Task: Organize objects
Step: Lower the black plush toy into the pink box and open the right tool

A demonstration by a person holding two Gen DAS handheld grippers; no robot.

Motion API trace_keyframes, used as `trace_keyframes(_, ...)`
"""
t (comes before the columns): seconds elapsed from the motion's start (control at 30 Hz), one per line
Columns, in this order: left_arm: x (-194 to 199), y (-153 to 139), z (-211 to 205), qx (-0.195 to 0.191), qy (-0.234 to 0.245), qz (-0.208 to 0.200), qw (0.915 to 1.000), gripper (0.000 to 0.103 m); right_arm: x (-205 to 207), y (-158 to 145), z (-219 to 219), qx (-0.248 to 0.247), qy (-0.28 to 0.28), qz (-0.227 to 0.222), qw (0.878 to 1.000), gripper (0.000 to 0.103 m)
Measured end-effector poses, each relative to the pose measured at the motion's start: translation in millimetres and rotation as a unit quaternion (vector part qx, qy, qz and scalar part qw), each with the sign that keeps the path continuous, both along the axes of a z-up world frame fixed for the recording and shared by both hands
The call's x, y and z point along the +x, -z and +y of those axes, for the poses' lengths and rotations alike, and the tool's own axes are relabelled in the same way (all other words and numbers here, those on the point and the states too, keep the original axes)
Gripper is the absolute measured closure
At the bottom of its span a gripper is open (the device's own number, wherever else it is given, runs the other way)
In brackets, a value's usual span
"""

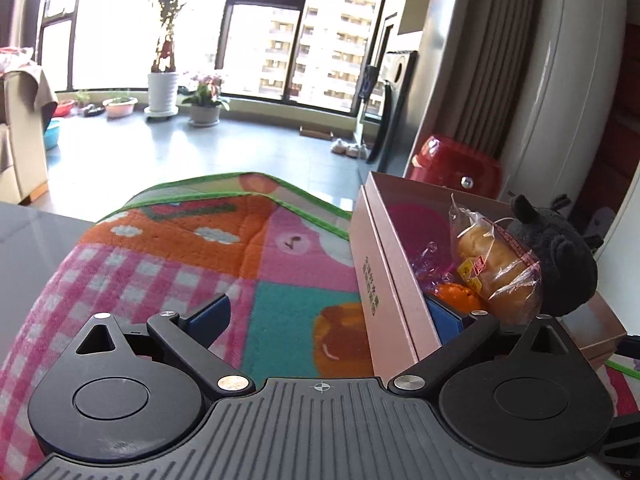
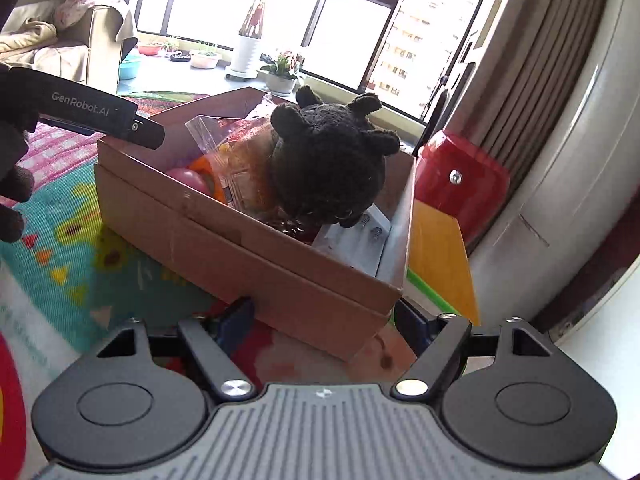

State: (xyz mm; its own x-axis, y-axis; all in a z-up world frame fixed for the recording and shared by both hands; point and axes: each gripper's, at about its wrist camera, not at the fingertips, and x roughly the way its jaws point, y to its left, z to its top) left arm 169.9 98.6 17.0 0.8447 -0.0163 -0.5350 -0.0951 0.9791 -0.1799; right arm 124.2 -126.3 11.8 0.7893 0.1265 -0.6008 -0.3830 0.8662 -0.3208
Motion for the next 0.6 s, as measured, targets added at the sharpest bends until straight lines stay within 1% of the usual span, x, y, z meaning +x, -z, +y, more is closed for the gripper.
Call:
trace_keyframes(0.1, -0.7, -2.0, 2.8, 0.001, -0.003, -0.001, 1.0000, 0.002, 4.5, 1.4, 5.7, 0.012, 0.020, 0.005, 1.000, 0.026)
trace_keyframes(0.17, -3.5, -3.5, 0.1, 0.003, 0.001, 0.000, 1.0000, 0.002, -1.9, -0.1, 2.5, 0.030, 0.030, 0.016, 0.999, 0.019)
trace_keyframes(0.23, -10.1, -6.0, -5.1, 0.012, 0.004, -0.004, 0.9999, 0.002, -14.3, -1.2, -1.8, 0.049, 0.038, 0.019, 0.998, 0.005)
trace_keyframes(0.27, -16.3, -9.4, -7.7, 0.017, 0.004, -0.011, 0.9998, 0.002, -22.0, -1.5, -4.4, 0.059, 0.042, 0.021, 0.997, 0.001)
trace_keyframes(0.37, -46.0, -24.6, -15.2, 0.031, 0.002, -0.045, 0.9985, 0.002, -45.5, -0.7, -12.7, 0.077, 0.051, 0.035, 0.995, 0.000)
trace_keyframes(0.43, -76.0, -35.5, -19.8, 0.036, -0.004, -0.079, 0.9962, 0.002, -61.1, 2.9, -16.9, 0.081, 0.056, 0.050, 0.994, 0.000)
trace_keyframes(0.47, -91.4, -38.5, -23.6, 0.039, -0.003, -0.089, 0.9953, 0.002, -67.1, 6.0, -19.1, 0.082, 0.061, 0.058, 0.993, 0.000)
trace_keyframes(0.5, -106.8, -40.4, -28.6, 0.040, 0.006, -0.090, 0.9951, 0.002, -73.0, 9.4, -21.3, 0.084, 0.067, 0.062, 0.992, 0.000)
trace_keyframes(0.53, -119.7, -39.3, -33.8, 0.038, 0.019, -0.083, 0.9956, 0.002, -79.8, 12.1, -26.0, 0.095, 0.074, 0.050, 0.991, 0.000)
trace_keyframes(0.6, -138.8, -29.9, -44.6, 0.033, 0.042, -0.055, 0.9970, 0.002, -81.6, 14.3, -28.4, 0.096, 0.090, 0.049, 0.990, 0.000)
